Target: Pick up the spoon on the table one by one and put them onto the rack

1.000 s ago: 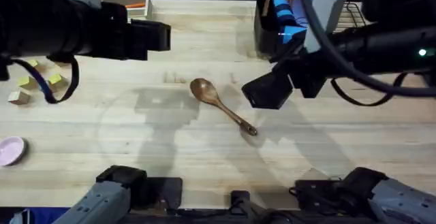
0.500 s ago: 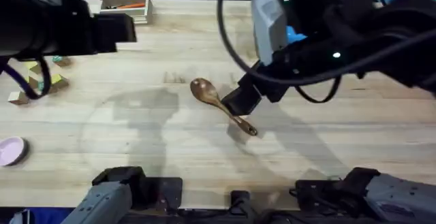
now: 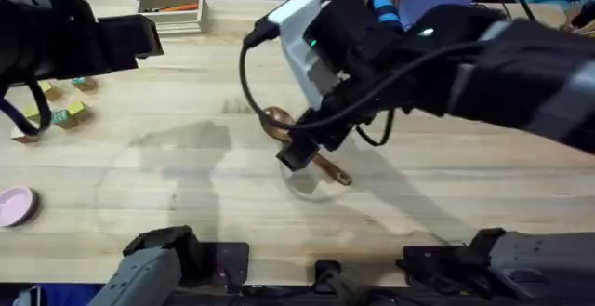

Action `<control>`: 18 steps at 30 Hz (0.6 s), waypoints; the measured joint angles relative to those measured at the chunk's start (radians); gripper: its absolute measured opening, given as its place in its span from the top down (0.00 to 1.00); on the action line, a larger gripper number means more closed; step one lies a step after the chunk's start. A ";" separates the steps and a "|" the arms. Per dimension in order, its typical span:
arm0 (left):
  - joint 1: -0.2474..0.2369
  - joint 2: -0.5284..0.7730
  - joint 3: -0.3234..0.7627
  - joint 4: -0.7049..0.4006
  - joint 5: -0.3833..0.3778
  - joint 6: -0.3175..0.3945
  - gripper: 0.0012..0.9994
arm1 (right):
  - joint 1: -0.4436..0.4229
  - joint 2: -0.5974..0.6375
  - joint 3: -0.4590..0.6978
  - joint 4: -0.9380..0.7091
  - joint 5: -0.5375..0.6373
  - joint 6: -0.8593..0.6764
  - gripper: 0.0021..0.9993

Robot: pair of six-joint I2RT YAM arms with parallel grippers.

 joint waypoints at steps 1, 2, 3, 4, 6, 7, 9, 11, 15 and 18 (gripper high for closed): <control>0.000 0.000 0.000 0.000 0.000 0.000 0.01 | 0.003 0.012 0.000 0.007 0.011 0.005 0.00; 0.000 0.000 0.000 0.000 0.000 0.000 0.01 | 0.006 0.030 0.000 0.017 0.022 0.013 0.00; 0.000 0.000 0.000 0.000 0.000 0.000 0.01 | 0.008 0.046 0.000 0.021 0.034 0.020 0.00; 0.000 0.000 0.000 0.000 0.000 0.000 0.01 | 0.009 0.062 0.000 0.024 0.045 0.030 0.00; 0.000 0.000 0.000 0.000 0.000 0.000 0.01 | 0.009 0.099 0.000 0.031 0.067 0.053 0.00; 0.000 0.000 0.000 0.000 0.000 0.000 0.01 | 0.009 0.114 0.000 0.036 0.073 0.062 0.00; 0.000 0.000 0.000 0.000 0.000 0.000 0.01 | 0.008 0.145 0.000 0.050 0.088 0.077 0.00; 0.000 0.000 0.000 0.000 0.000 0.000 0.01 | 0.008 0.172 0.000 0.066 0.093 0.090 0.00; 0.000 0.000 0.000 0.000 0.000 0.000 0.01 | 0.009 0.210 0.000 0.084 0.110 0.112 0.00; 0.000 0.000 0.000 0.000 0.000 0.000 0.01 | 0.012 0.231 0.000 0.096 0.155 0.136 0.00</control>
